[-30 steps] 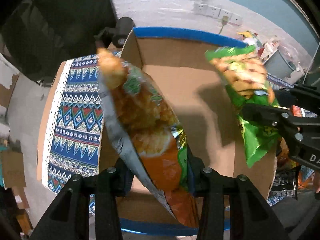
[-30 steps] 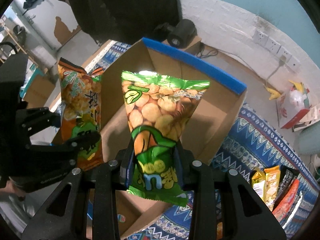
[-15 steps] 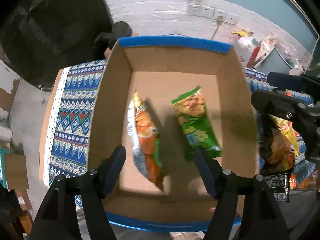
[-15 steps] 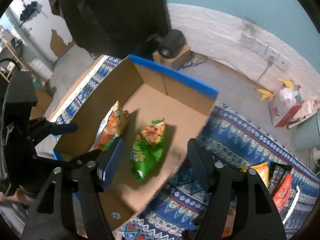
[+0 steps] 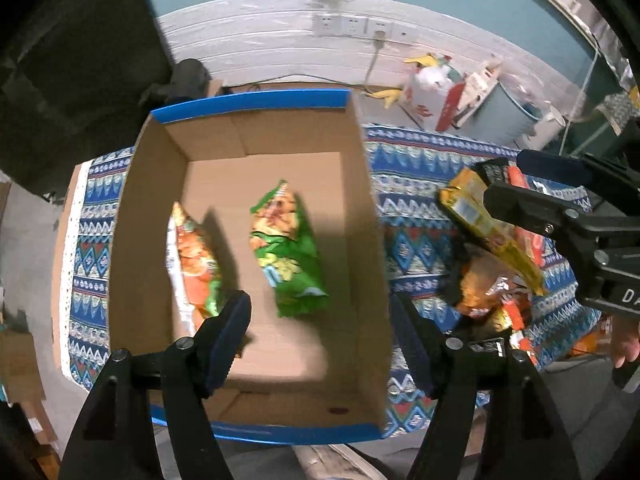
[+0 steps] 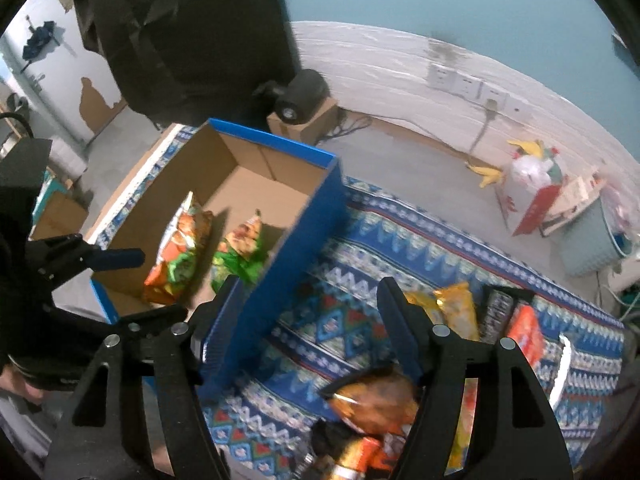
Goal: Organize snacks
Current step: 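Grasp the black snack bag with the left tool while the right tool grasps the silver foil bar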
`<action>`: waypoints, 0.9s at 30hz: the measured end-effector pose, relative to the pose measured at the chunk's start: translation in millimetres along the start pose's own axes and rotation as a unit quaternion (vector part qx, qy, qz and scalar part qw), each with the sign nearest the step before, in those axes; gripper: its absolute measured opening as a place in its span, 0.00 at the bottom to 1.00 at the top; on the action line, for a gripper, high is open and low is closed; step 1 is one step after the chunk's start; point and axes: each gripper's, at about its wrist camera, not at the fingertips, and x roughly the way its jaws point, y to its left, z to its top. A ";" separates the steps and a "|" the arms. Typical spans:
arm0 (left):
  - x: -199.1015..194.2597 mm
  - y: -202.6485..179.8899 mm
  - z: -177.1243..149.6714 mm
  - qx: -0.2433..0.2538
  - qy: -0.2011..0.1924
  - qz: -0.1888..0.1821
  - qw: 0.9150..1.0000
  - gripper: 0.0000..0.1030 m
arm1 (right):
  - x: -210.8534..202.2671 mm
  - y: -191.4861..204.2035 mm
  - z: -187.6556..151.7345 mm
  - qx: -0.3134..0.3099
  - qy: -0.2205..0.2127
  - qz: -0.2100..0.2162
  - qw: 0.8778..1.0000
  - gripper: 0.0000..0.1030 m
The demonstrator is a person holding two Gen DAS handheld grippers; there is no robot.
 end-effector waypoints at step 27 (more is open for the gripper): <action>54.8 -128.5 -49.5 0.018 0.118 -0.074 0.990 0.76 | -43.4 -114.0 -125.1 0.087 0.024 -0.061 0.994 0.68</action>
